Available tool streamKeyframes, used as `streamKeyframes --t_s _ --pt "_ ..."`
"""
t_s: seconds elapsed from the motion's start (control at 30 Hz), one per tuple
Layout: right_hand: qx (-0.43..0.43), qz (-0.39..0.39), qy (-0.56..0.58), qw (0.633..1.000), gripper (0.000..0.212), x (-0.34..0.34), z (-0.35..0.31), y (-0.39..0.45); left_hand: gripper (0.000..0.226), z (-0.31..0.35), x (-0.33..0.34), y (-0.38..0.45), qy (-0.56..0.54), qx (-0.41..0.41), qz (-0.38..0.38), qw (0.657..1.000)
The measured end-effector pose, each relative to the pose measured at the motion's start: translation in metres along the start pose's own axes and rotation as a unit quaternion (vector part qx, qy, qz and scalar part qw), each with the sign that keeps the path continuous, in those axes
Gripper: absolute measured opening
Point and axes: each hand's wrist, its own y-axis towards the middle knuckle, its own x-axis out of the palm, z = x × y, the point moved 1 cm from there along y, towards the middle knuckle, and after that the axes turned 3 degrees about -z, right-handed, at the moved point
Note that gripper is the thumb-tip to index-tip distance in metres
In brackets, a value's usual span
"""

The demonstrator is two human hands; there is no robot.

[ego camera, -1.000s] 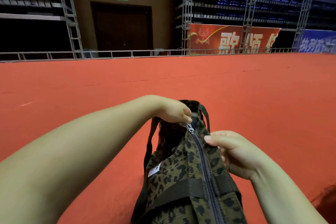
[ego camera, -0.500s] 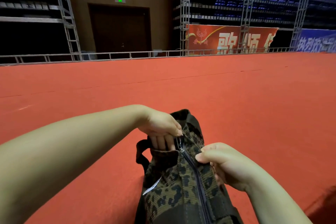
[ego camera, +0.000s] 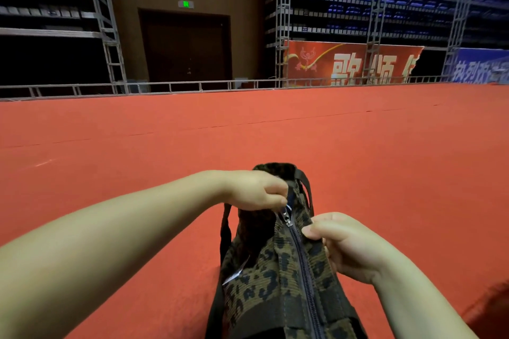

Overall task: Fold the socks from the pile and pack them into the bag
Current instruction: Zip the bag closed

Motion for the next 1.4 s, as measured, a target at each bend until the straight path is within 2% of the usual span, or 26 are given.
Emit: streamKeyframes --t_s 0.17,0.37,0.53,0.63,0.73,0.8,0.9,0.93,1.0,1.13,1.23,1.4 --pt "-0.035 -0.038 0.006 0.999 0.029 -0.002 -0.017 -0.012 0.025 -0.013 -0.047 0.008 0.066 -0.001 0.047 0.997" --pt "0.029 -0.028 -0.045 0.998 0.024 -0.008 -0.003 -0.007 0.01 -0.04 -0.033 0.042 0.099 -0.026 0.052 0.993" --pt "-0.036 -0.041 0.001 0.999 0.034 -0.017 -0.013 0.007 0.014 -0.078 -0.062 0.043 0.072 -0.096 0.197 0.973" --pt "-0.084 0.0 0.02 0.996 0.048 -0.022 -0.024 0.031 0.015 -0.091 -0.082 0.049 0.064 -0.128 0.257 0.956" --pt "-0.1 0.056 0.024 0.993 0.051 -0.021 -0.032 0.054 0.015 -0.11 -0.087 0.051 0.021 -0.181 0.328 0.927" --pt "-0.08 0.089 0.01 0.993 0.039 -0.017 -0.027 0.065 0.018 -0.123 -0.073 0.051 0.0 -0.223 0.316 0.922" --pt "-0.052 0.091 -0.013 0.994 0.045 -0.016 -0.014 0.073 0.023 -0.133 -0.041 0.049 -0.045 -0.256 0.314 0.913" --pt "-0.054 0.089 -0.017 0.994 0.04 -0.016 -0.014 0.074 0.024 -0.132 -0.033 0.046 -0.081 -0.255 0.326 0.907" --pt "-0.058 0.099 -0.062 0.992 0.021 -0.016 -0.02 0.069 0.032 -0.117 -0.021 0.04 -0.179 -0.226 0.322 0.902" --pt "-0.027 0.122 -0.153 0.98 0.032 -0.016 -0.027 0.059 0.057 -0.063 0.01 0.021 -0.287 -0.145 0.202 0.925" --pt "0.019 0.149 -0.282 0.948 0.035 -0.014 -0.039 0.047 0.067 -0.035 0.03 -0.004 -0.297 -0.112 0.155 0.936" --pt "0.042 0.195 -0.438 0.877 0.04 0.003 -0.053 0.036 0.065 -0.029 0.052 -0.076 -0.295 -0.131 0.105 0.941"
